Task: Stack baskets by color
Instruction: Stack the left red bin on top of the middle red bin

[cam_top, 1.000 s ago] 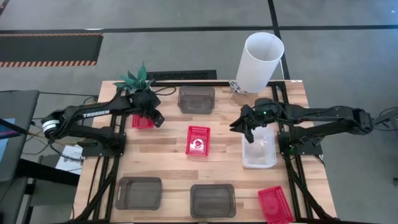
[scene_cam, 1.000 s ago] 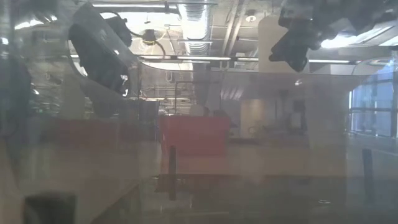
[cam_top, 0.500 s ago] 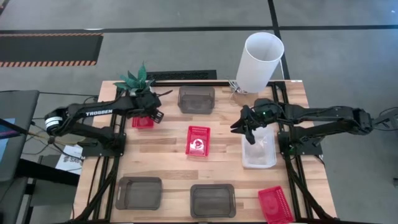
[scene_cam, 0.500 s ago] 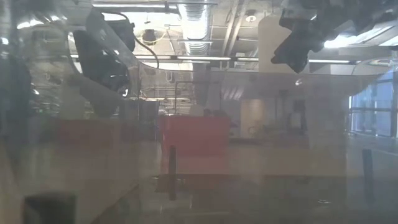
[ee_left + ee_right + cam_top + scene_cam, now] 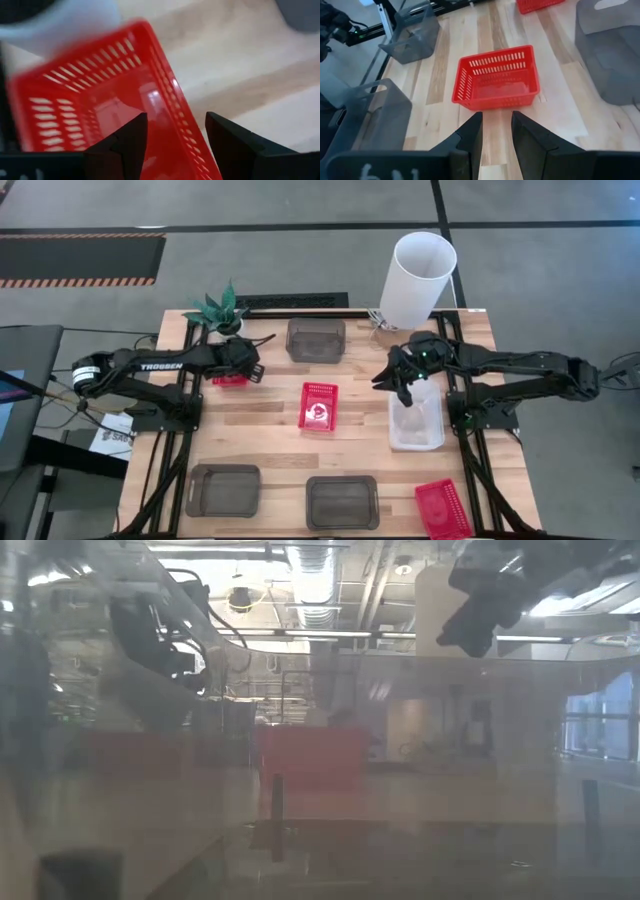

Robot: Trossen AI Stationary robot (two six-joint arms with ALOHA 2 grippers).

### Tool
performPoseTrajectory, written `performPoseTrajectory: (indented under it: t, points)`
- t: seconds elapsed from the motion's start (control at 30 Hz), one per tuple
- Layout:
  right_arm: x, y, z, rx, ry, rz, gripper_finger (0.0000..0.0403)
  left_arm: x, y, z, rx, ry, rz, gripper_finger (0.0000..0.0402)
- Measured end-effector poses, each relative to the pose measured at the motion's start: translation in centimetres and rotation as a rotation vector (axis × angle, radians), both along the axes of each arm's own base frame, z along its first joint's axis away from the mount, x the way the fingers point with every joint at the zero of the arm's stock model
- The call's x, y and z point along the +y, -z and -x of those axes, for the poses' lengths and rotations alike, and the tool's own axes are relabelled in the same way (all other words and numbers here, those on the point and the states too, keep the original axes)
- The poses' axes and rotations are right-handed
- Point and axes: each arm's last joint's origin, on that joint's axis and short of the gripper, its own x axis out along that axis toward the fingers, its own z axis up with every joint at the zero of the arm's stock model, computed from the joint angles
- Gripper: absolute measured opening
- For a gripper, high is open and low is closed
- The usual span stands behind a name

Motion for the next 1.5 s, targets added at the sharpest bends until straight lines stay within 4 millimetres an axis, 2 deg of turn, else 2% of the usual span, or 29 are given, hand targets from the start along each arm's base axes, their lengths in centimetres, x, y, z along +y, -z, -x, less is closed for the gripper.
performPoseTrajectory:
  t: [0.23, 0.33, 0.47, 0.63, 0.77, 0.9, 1.07, 1.23, 1.33, 1.5]
  points:
    - [-0.3, 0.0, 0.2, -0.006, -0.034, -0.011, 0.0123, -1.4, 1.4, 0.2, -0.009, -0.007, 0.002, 0.0186]
    - [-0.7, 0.1, 0.3, -0.003, -0.028, -0.018, 0.0123, -1.7, 1.6, 0.2, -0.018, -0.005, 0.014, 0.0169]
    - [-1.0, 0.1, 0.4, -0.001, -0.023, -0.006, 0.0123, -2.2, 2.0, 0.3, -0.017, 0.014, 0.057, 0.0115]
    - [-1.3, 0.1, 0.5, -0.002, -0.015, -0.004, 0.0123, -2.7, 2.1, 0.3, -0.013, 0.055, 0.080, 0.0015]
    - [-1.2, 0.1, 0.5, -0.002, -0.019, -0.004, 0.0123, -3.4, 1.6, -0.4, -0.034, 0.104, 0.088, 0.0008]
    - [-1.2, 0.1, 0.5, -0.001, -0.019, -0.002, 0.0123, -5.0, -0.3, -2.0, -0.097, 0.217, 0.122, 0.0002]
    - [-1.2, 0.1, 0.5, -0.003, -0.031, 0.018, 0.0122, -8.0, -4.0, -3.7, -0.137, 0.336, 0.087, 0.0000]
    - [-1.2, 0.1, 0.5, -0.003, -0.032, 0.020, 0.0122, -11.3, -7.5, -5.0, -0.266, 0.454, 0.044, 0.0000]
    - [-1.2, 0.1, 0.5, -0.003, -0.032, 0.020, 0.0122, -12.3, -9.0, -5.8, -0.386, 0.450, -0.006, 0.0000]
    - [-1.2, 0.1, 0.5, -0.002, -0.031, 0.020, 0.0122, -13.5, -9.8, -6.3, -0.547, 0.379, 0.001, 0.0000]
